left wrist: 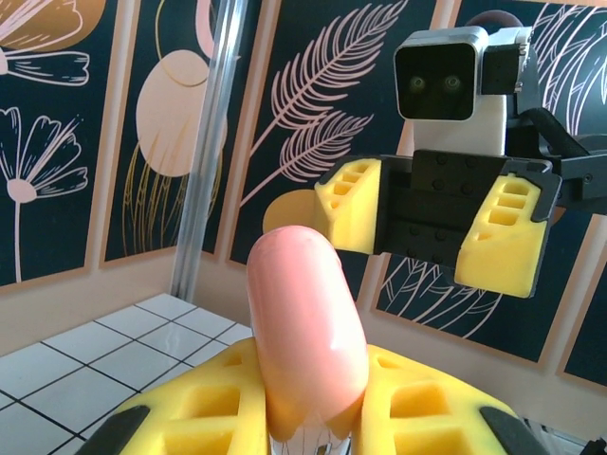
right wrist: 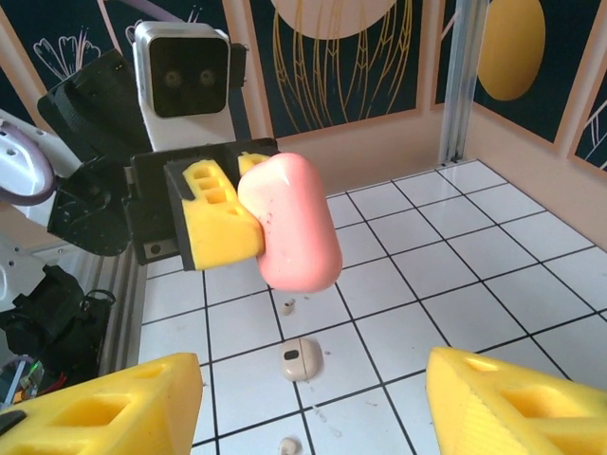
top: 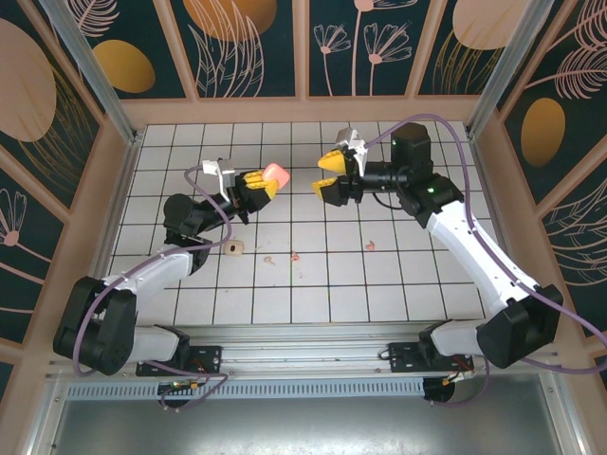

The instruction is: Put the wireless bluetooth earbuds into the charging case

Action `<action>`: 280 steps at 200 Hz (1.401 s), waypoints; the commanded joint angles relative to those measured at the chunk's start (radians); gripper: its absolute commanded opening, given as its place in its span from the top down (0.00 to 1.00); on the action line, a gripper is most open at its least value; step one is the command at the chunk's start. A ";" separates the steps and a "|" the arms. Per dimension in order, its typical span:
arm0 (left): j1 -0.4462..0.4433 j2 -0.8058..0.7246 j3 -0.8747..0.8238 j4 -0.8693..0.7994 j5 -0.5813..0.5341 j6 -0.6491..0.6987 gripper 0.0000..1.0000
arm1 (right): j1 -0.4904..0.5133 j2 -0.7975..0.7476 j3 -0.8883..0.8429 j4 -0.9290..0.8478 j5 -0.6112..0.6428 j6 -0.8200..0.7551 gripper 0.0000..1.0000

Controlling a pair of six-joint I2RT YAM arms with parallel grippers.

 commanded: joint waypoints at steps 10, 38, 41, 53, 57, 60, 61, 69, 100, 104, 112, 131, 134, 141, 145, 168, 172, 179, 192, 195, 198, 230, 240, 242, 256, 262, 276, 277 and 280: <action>0.006 0.001 0.033 0.126 0.064 -0.072 0.83 | -0.013 0.032 0.090 -0.096 -0.052 -0.117 0.37; 0.006 0.019 0.057 0.170 0.137 -0.115 0.82 | -0.015 0.054 0.125 -0.172 -0.095 -0.235 0.40; 0.006 0.021 0.060 0.168 0.145 -0.115 0.82 | -0.013 0.056 0.127 -0.173 -0.102 -0.239 0.40; 0.006 0.022 0.073 0.156 0.170 -0.110 0.83 | -0.014 0.066 0.138 -0.174 -0.128 -0.241 0.40; 0.006 0.023 0.077 0.151 0.176 -0.107 0.82 | -0.015 0.068 0.142 -0.174 -0.137 -0.241 0.40; 0.006 0.023 0.081 0.147 0.180 -0.105 0.82 | -0.014 0.072 0.146 -0.173 -0.145 -0.240 0.40; 0.006 0.023 0.082 0.146 0.182 -0.105 0.83 | -0.014 0.074 0.147 -0.173 -0.147 -0.240 0.40; 0.006 0.024 0.091 0.140 0.195 -0.104 0.82 | -0.015 0.085 0.155 -0.176 -0.168 -0.247 0.41; 0.004 0.028 0.123 0.103 0.233 -0.085 0.82 | 0.008 0.142 0.215 -0.210 -0.265 -0.263 0.43; 0.003 0.027 0.123 0.101 0.233 -0.084 0.82 | 0.011 0.149 0.224 -0.218 -0.271 -0.264 0.43; 0.002 0.026 0.124 0.101 0.234 -0.080 0.82 | 0.022 0.168 0.250 -0.246 -0.285 -0.274 0.43; -0.001 0.027 0.127 0.097 0.239 -0.072 0.83 | 0.050 0.203 0.291 -0.286 -0.301 -0.292 0.44; -0.002 0.028 0.129 0.095 0.239 -0.071 0.82 | 0.053 0.208 0.296 -0.290 -0.306 -0.294 0.44; -0.003 0.028 0.130 0.088 0.242 -0.066 0.82 | 0.062 0.220 0.310 -0.297 -0.314 -0.297 0.44; -0.005 0.028 0.132 0.086 0.242 -0.064 0.83 | 0.066 0.226 0.316 -0.301 -0.319 -0.297 0.44; -0.011 0.026 0.133 0.076 0.244 -0.055 0.83 | 0.079 0.258 0.354 -0.335 -0.342 -0.310 0.47; -0.012 0.024 0.133 0.074 0.243 -0.054 0.83 | 0.079 0.261 0.359 -0.339 -0.349 -0.311 0.47; -0.012 0.024 0.133 0.070 0.244 -0.051 0.82 | 0.079 0.267 0.364 -0.343 -0.357 -0.310 0.49; -0.013 0.021 0.133 0.067 0.244 -0.050 0.83 | 0.079 0.271 0.367 -0.348 -0.366 -0.311 0.52; -0.013 0.021 0.133 0.066 0.245 -0.049 0.82 | 0.079 0.270 0.365 -0.346 -0.367 -0.311 0.53; -0.013 0.020 0.135 0.065 0.245 -0.049 0.83 | 0.079 0.270 0.365 -0.345 -0.368 -0.311 0.53; -0.018 0.015 0.139 0.048 0.247 -0.037 0.82 | 0.085 0.282 0.364 -0.339 -0.385 -0.305 0.58; -0.019 0.014 0.142 0.044 0.245 -0.036 0.83 | 0.086 0.286 0.367 -0.340 -0.388 -0.303 0.60; -0.019 0.014 0.141 0.044 0.245 -0.036 0.83 | 0.088 0.287 0.367 -0.341 -0.389 -0.303 0.60; -0.021 0.013 0.144 0.043 0.244 -0.037 0.83 | 0.090 0.291 0.370 -0.344 -0.392 -0.303 0.63; -0.022 0.014 0.142 0.043 0.244 -0.036 0.82 | 0.090 0.292 0.370 -0.345 -0.391 -0.302 0.64; -0.022 0.015 0.146 0.042 0.244 -0.035 0.82 | 0.090 0.294 0.368 -0.347 -0.389 -0.303 0.67; -0.022 0.016 0.146 0.042 0.244 -0.036 0.82 | 0.090 0.294 0.368 -0.348 -0.389 -0.303 0.68; -0.023 0.016 0.148 0.042 0.243 -0.035 0.83 | 0.090 0.294 0.368 -0.350 -0.387 -0.303 0.70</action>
